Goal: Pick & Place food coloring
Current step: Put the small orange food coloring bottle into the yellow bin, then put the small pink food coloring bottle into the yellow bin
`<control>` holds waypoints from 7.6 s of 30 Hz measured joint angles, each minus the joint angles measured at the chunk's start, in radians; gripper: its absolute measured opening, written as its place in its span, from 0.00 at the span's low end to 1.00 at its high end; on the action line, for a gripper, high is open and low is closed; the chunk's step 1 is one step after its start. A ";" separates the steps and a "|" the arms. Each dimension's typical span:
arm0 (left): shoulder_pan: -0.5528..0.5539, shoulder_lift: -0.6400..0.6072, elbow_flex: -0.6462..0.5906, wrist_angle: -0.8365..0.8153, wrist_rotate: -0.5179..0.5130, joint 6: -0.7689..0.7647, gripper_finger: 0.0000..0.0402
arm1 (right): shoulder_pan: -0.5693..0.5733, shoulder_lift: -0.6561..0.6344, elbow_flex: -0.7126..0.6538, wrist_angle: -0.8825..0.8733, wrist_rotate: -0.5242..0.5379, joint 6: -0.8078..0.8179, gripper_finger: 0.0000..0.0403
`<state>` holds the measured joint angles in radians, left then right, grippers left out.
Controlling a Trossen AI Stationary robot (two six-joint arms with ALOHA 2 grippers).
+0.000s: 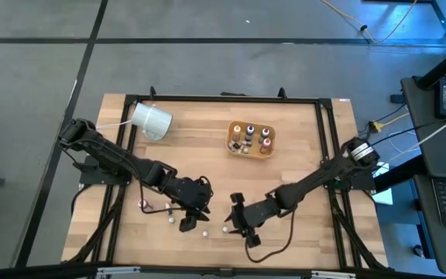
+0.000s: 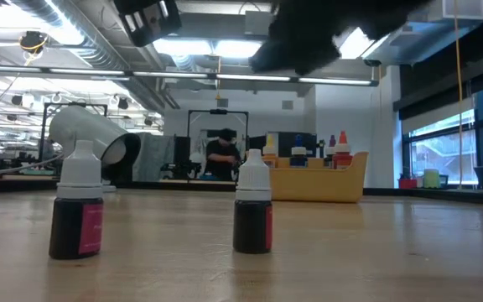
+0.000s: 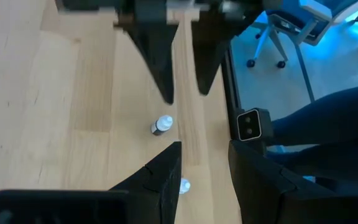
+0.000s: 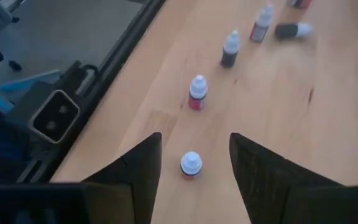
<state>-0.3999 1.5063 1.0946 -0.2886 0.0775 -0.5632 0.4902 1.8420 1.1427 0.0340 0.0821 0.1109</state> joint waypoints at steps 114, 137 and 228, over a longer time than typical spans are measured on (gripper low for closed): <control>-0.037 0.001 0.000 0.111 -0.316 0.051 0.32 | -0.684 -0.142 -0.204 -0.252 0.019 -0.085 0.17; -0.045 0.004 0.065 0.042 -0.164 0.343 0.59 | -0.569 -0.357 -0.156 -0.248 0.037 0.054 0.46; -0.157 0.460 0.201 -0.183 -0.119 0.367 0.24 | -0.170 -0.416 -0.158 -0.367 0.317 0.384 0.46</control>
<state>-0.5564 1.9663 1.2953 -0.4711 -0.0412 -0.1963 0.3202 1.4261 0.9852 -0.3332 0.3992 0.4950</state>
